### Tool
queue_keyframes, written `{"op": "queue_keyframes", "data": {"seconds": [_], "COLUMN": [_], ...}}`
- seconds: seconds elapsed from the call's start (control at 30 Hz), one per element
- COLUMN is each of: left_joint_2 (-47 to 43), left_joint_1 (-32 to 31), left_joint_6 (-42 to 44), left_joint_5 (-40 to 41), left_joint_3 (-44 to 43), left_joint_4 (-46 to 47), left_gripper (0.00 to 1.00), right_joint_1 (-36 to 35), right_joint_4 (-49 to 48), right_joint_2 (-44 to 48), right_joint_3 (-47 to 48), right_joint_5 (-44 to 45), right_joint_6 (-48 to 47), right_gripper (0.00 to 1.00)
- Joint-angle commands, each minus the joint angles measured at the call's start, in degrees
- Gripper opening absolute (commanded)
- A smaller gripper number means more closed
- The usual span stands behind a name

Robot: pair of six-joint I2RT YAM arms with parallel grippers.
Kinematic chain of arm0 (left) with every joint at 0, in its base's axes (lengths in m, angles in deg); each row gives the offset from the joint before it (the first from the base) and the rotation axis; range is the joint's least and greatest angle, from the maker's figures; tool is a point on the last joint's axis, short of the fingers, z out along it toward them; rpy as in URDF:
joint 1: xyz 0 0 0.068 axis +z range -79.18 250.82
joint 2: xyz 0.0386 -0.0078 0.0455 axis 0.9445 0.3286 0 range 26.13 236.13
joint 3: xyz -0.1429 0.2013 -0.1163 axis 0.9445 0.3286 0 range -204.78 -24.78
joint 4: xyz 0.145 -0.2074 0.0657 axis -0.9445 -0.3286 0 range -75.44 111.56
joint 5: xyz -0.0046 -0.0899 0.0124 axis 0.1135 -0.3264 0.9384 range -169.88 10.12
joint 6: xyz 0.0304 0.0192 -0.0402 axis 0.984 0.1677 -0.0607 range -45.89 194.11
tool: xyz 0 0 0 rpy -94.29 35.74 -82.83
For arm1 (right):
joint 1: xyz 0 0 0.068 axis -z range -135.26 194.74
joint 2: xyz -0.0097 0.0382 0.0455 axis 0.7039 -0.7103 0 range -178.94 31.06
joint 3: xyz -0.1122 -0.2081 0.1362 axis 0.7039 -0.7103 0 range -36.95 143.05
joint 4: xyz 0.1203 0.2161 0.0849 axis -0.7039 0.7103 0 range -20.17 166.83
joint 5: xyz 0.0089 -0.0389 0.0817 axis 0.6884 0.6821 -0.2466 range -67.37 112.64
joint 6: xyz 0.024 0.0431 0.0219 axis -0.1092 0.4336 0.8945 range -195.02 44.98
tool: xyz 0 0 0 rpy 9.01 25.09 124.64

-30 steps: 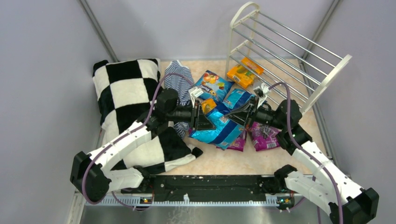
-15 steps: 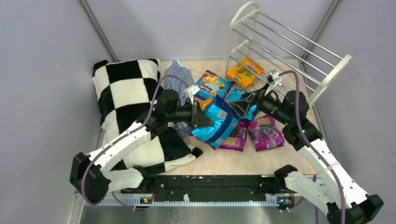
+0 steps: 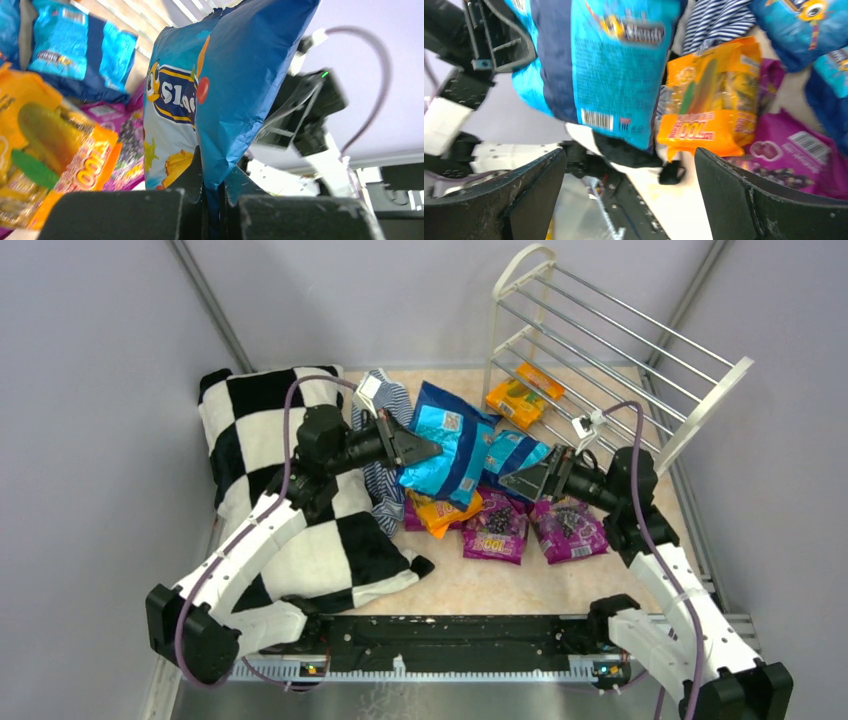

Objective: Place and organize the candy bags onto the shelf

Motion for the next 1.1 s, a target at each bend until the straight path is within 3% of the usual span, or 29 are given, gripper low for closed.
{"op": "queue_keyframes", "data": {"seconds": [0.0,0.13,0.3,0.43,0.6,0.7,1.07], "left_joint_2": [-1.17,1.72,5.36,6.35,6.36,5.96,9.12], "left_joint_1": [2.40,2.93,2.93,2.94,2.87,2.88,2.86], "left_joint_6": [-16.52,-29.32,-40.03,-43.26,-45.77,-47.04,-51.64], "left_joint_5": [-5.55,-6.16,-5.46,-4.29,-5.33,-4.54,0.64], "left_joint_3": [-2.90,-1.23,0.37,3.04,6.20,9.12,11.36], "left_joint_4": [27.48,44.35,59.04,62.94,65.18,67.42,76.67], "left_gripper": [0.03,0.03,0.03,0.04,0.04,0.04,0.03], "right_joint_1": [0.23,-0.76,-4.11,-9.70,-14.02,-14.32,-19.51], "right_joint_4": [-24.50,-35.48,-46.48,-60.35,-65.50,-69.08,-79.73], "right_joint_2": [3.16,2.31,-2.16,-7.15,-10.56,-11.08,-10.58], "right_joint_3": [-6.27,-9.34,-9.88,-9.09,-6.66,-6.59,-10.74], "right_joint_5": [-6.45,-4.87,-2.90,0.09,5.69,8.20,21.78], "right_joint_6": [19.45,26.17,30.91,35.45,35.37,35.79,34.58], "right_gripper": [0.99,0.99,0.99,0.99,0.98,0.86,0.71]}}
